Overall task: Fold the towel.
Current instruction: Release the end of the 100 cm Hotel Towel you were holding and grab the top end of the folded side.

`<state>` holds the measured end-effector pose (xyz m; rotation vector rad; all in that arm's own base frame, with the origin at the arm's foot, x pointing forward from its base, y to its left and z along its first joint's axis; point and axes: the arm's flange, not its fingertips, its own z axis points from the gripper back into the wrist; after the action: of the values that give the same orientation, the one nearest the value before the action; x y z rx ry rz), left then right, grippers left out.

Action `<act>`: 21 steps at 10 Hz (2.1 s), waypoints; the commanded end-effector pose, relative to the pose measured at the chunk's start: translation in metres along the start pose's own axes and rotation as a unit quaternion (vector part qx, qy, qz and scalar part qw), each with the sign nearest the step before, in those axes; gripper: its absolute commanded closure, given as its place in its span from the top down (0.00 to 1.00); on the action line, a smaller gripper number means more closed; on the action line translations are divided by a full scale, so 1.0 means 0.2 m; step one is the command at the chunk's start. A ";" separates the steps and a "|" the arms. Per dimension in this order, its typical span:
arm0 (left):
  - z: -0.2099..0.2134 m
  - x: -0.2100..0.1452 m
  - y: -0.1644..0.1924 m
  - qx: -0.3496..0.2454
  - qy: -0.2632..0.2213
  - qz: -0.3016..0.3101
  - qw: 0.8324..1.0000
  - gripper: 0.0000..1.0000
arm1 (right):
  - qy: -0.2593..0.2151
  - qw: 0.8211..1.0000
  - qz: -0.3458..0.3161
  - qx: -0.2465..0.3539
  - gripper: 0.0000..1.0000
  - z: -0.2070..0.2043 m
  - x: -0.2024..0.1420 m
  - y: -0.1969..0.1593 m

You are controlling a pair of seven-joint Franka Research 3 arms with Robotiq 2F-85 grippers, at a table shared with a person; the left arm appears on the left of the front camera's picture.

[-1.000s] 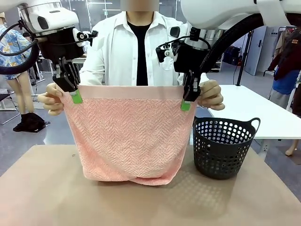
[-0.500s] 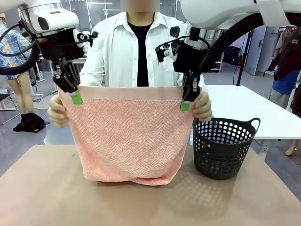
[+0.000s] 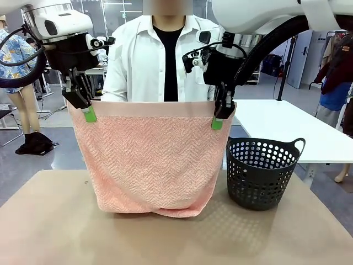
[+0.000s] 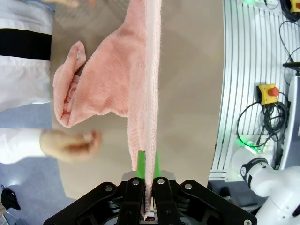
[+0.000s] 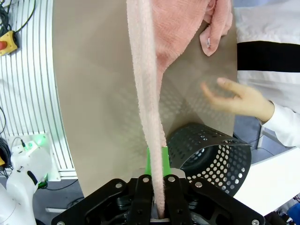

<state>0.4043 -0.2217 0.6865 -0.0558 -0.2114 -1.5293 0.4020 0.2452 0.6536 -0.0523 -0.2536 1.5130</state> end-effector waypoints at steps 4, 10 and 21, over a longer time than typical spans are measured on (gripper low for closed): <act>0.01 0.00 0.00 0.001 -0.001 -0.002 1.000 0.00 | 0.001 1.000 0.000 -0.001 0.00 0.00 0.00 0.00; 0.01 0.00 0.00 0.001 -0.001 -0.002 1.000 0.00 | 0.001 1.000 0.000 -0.001 0.00 0.00 0.00 0.00; 0.01 0.00 0.00 0.001 -0.001 -0.002 1.000 0.00 | 0.001 1.000 0.000 -0.001 0.00 0.00 0.00 0.00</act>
<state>0.4043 -0.2217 0.6865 -0.0558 -0.2115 -1.5294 0.4020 0.2452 0.6535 -0.0523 -0.2535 1.5131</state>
